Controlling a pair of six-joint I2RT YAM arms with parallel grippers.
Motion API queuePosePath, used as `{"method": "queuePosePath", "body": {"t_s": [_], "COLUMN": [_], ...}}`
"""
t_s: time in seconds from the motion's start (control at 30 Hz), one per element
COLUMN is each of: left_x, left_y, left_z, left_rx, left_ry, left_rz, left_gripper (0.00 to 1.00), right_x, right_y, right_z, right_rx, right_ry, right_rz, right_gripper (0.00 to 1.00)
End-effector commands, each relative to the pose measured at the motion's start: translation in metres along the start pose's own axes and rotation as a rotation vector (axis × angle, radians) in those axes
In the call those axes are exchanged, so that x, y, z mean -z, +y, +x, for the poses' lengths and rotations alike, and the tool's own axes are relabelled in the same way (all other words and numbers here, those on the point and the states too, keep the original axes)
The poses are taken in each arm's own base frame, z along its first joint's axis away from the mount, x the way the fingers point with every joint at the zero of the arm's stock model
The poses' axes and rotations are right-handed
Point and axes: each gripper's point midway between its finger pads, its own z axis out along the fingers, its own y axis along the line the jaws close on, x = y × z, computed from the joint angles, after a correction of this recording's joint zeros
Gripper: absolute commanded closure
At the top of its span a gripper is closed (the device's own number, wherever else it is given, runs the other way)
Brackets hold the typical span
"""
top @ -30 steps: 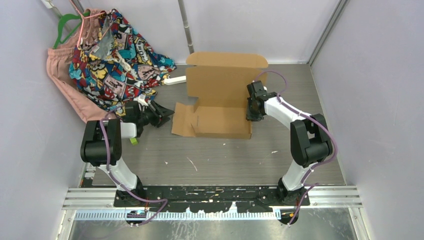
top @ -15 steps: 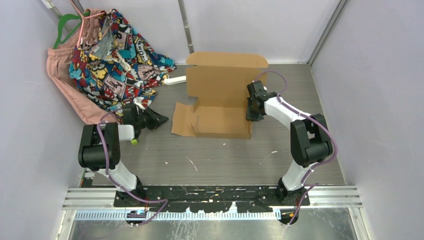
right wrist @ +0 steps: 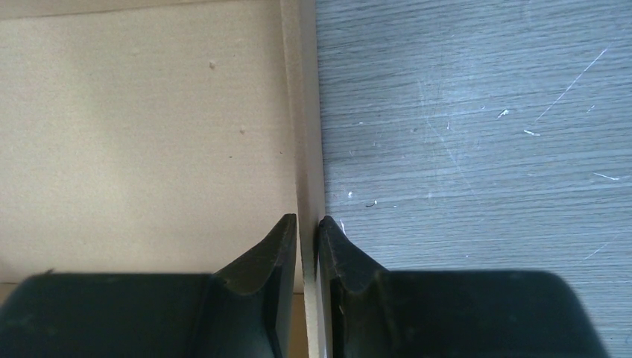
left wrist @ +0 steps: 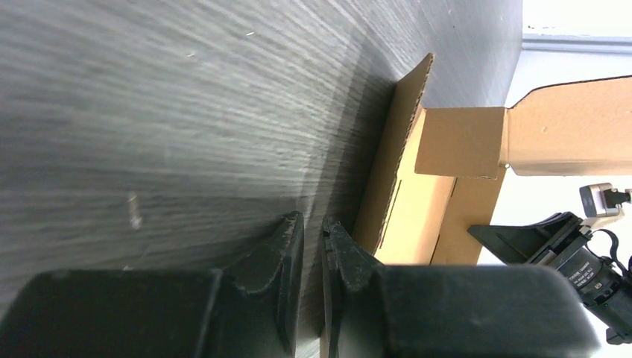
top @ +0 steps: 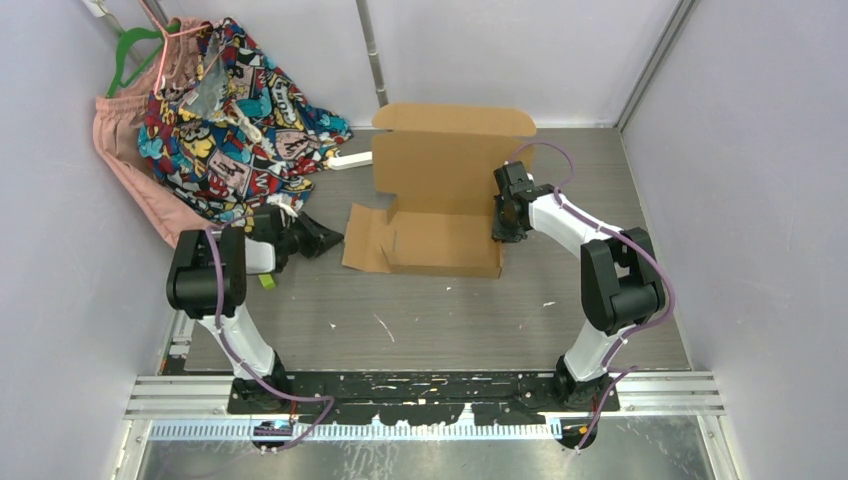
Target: Fold the paper box
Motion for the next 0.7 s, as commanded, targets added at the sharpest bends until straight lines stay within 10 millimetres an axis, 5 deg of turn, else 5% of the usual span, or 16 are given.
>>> {"method": "queuePosePath", "body": {"t_s": [0.0, 0.23, 0.67], "left_x": [-0.016, -0.032, -0.03], "left_y": [-0.019, -0.042, -0.083], "left_z": [0.0, 0.023, 0.033], "left_rx": [-0.047, -0.078, -0.087], "left_ry": [0.009, 0.073, 0.093], "left_rz": [0.068, 0.119, 0.23], "left_gripper": [0.82, 0.76, 0.7], "right_x": [0.009, 0.01, 0.009], "right_y": [0.008, 0.008, 0.012], "right_z": [-0.017, -0.019, -0.019], "right_rx": [0.012, 0.018, 0.02], "right_ry": [-0.052, -0.053, -0.05], "right_rz": [-0.022, -0.017, -0.026], "right_gripper": [0.76, 0.77, 0.77]}}
